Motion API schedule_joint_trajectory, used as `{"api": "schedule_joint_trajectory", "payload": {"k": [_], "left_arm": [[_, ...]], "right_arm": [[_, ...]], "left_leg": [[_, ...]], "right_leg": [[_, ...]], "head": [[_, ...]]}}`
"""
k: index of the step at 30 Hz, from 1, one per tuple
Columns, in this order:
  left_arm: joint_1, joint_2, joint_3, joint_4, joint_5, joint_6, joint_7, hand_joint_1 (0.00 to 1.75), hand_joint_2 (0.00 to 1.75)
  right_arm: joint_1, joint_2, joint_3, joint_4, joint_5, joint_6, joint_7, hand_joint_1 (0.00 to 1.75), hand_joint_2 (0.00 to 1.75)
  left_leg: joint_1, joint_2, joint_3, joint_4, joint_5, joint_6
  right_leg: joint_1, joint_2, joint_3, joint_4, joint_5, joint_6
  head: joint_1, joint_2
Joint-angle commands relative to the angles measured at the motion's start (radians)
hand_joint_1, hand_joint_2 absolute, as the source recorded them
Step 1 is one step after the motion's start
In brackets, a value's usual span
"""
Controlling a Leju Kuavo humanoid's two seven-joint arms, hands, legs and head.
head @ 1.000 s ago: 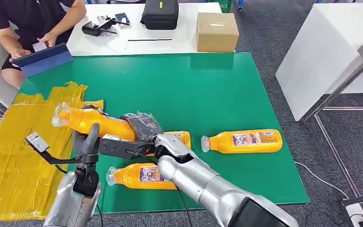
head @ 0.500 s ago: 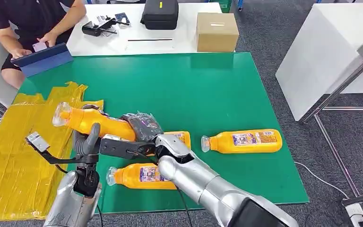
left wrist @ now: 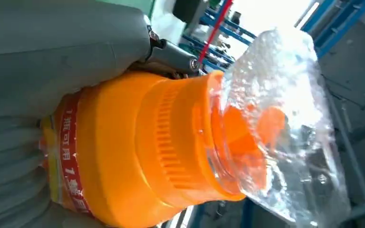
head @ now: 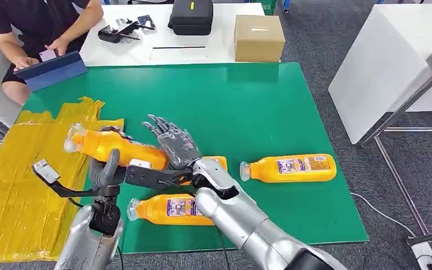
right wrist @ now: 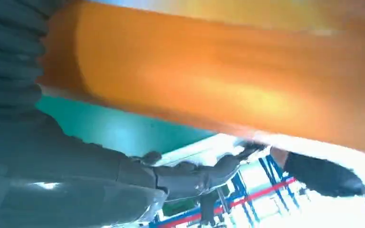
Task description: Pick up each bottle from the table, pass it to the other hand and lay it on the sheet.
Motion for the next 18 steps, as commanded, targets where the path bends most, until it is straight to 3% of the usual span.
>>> {"api": "schedule_joint_trajectory", "payload": {"k": [1,11,16,18], "left_arm": [[0.013,0.027,0.031,0.025,0.017,-0.031,-0.010,1.75,1.75],[0.025,0.071,0.075,-0.066,-0.045,0.011,-0.047,1.75,1.75],[0.077,0.155,0.186,-0.347,-0.514,0.309,-0.142,1.75,1.75],[0.121,0.164,0.243,-0.479,-0.614,0.363,-0.152,1.75,1.75]], "right_arm": [[0.094,-0.114,-0.117,-0.309,0.017,0.025,-0.010,0.00,0.00],[0.143,-0.143,-0.119,-0.401,0.014,0.030,-0.032,0.00,0.00],[0.234,-0.198,-0.135,-0.548,0.057,0.047,-0.041,0.00,0.00],[0.279,-0.220,-0.157,-0.609,0.065,0.060,-0.054,0.00,0.00]], "left_leg": [[0.001,0.000,0.001,0.000,0.000,-0.003],[0.001,0.001,0.001,0.000,0.000,-0.003],[0.003,0.003,0.000,0.001,-0.001,-0.003],[0.003,0.004,0.000,0.001,-0.001,-0.003]], "right_leg": [[0.001,-0.001,0.002,-0.001,0.000,-0.001],[0.001,-0.001,0.001,0.000,0.000,-0.001],[0.002,0.002,0.001,0.000,0.000,-0.001],[0.003,0.002,0.001,-0.001,0.000,-0.001]], "head": [[0.000,0.000],[0.000,0.000],[0.000,0.000],[0.000,0.000]]}}
